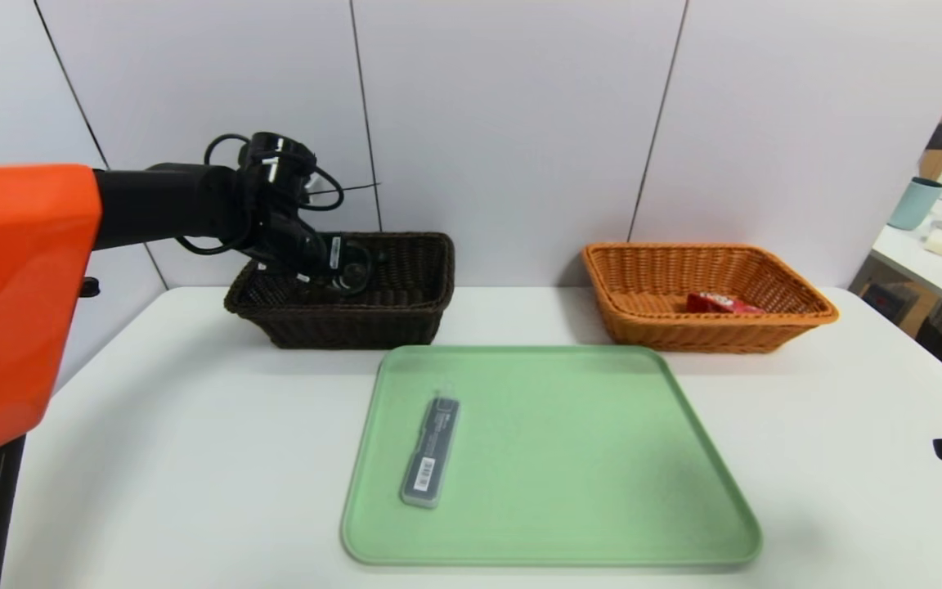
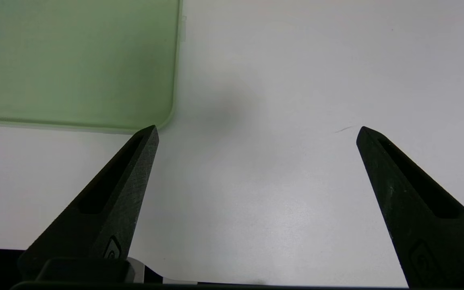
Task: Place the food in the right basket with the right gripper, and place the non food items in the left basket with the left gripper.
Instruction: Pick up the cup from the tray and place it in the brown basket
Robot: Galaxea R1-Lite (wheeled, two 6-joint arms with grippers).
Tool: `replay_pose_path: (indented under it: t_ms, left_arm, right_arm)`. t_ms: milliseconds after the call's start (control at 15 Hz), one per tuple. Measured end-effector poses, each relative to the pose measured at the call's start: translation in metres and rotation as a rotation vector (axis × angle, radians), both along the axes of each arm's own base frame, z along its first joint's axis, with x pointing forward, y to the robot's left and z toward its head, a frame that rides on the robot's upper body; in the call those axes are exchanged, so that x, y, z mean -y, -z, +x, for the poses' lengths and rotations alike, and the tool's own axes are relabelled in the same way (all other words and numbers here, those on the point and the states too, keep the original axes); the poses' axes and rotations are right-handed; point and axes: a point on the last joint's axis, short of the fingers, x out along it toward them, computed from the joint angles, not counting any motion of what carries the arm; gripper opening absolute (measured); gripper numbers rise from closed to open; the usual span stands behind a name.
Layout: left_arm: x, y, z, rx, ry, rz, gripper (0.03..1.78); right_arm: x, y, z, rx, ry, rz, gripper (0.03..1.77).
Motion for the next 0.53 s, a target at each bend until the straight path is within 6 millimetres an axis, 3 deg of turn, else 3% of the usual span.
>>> replay_pose_path:
  t_ms: [333,533]
  left_arm:
    - [-0.0019,0.0090,0.0066,-0.003,-0.007,0.001,0.10]
    - [-0.0024,0.0102,0.0074,-0.004,-0.010,0.001,0.53]
  right_arm:
    - [0.0007,0.0001,-0.0014,0.002,0.003,0.000,1.70]
    - [0.0006,0.0010,-0.0015,-0.002,0.002,-0.001,1.70]
